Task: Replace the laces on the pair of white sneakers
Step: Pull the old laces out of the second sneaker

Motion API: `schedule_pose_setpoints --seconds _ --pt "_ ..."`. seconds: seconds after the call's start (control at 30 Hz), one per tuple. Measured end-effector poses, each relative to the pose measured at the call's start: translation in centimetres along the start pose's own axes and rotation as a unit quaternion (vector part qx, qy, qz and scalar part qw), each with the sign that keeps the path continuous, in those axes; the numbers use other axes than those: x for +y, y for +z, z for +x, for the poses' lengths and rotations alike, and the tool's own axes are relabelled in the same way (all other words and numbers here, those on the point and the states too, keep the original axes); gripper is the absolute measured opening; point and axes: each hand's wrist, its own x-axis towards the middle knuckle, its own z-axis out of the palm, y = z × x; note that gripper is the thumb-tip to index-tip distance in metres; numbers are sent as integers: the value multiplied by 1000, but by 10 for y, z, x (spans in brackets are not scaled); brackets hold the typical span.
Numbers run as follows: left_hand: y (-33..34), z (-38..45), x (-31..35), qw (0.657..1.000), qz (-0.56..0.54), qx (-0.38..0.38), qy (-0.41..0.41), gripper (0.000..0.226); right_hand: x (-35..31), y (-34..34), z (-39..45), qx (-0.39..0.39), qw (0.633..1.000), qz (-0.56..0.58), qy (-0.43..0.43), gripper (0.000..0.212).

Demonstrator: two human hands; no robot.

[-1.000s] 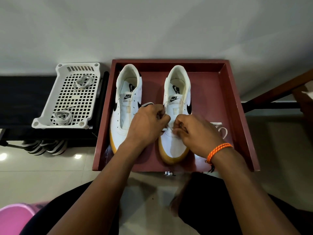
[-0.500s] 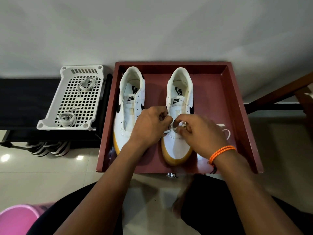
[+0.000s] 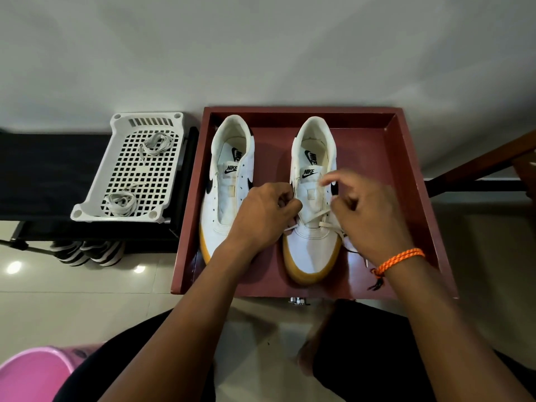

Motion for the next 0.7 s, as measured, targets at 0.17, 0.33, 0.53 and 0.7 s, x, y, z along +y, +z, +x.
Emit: schedule_pose_setpoints --seconds 0.17,0.33,0.53,0.7 --pt "0 -1 1 1000 -4 1 -2 25 -10 26 -15 -100 979 -174 -35 11" --pt "1 0 4 1000 2 14 -13 25 2 7 -2 1 988 -145 52 10" --pt "0 0 3 1000 1 4 -14 28 11 -1 2 18 1000 -2 -9 20" --pt "1 1 3 1000 5 7 -4 27 1 30 -10 -97 989 -109 -34 5"
